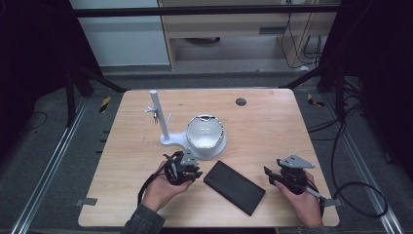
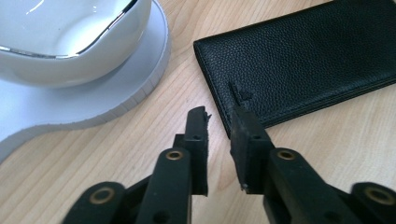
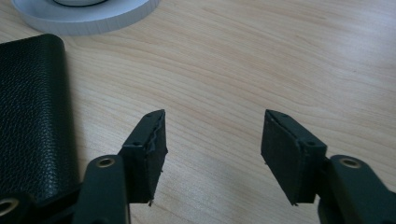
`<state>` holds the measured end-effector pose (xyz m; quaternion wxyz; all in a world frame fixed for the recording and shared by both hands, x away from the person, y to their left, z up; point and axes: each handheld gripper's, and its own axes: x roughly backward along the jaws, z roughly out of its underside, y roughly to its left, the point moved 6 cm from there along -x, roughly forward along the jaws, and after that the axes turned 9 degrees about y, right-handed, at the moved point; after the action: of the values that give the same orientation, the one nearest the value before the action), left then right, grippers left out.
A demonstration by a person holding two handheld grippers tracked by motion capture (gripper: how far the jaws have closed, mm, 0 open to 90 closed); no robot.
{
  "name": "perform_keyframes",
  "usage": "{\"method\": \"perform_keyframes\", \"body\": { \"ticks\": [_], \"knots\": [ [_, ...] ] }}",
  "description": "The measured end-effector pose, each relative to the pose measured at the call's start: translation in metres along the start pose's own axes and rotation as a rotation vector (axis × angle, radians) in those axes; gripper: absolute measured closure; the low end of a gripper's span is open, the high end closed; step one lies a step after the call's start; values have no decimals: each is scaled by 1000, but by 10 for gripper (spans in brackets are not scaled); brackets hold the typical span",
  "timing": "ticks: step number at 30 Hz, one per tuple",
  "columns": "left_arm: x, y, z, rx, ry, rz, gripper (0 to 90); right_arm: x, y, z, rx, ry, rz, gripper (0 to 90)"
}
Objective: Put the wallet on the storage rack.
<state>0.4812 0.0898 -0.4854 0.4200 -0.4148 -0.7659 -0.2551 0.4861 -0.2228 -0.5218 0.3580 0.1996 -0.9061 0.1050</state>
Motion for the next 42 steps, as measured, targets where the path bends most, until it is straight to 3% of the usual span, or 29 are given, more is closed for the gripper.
{"method": "perform_keyframes", "body": {
  "ticks": [4,10,19,32,42],
  "knots": [
    [-1,1,10,22,34,-32,845,1,-4,0,-4,-8,10,483],
    [-6,0,20,27,53,-5,896,3,-3,0,24,-12,15,571],
    [-11,-7,24,12,81,7,899,2,-1,0,53,-13,14,589],
    [-14,-14,26,-11,97,3,900,2,6,-5,64,-32,17,355],
    [-22,-18,26,-26,109,0,900,1,6,-5,62,-28,18,318]
  ]
}}
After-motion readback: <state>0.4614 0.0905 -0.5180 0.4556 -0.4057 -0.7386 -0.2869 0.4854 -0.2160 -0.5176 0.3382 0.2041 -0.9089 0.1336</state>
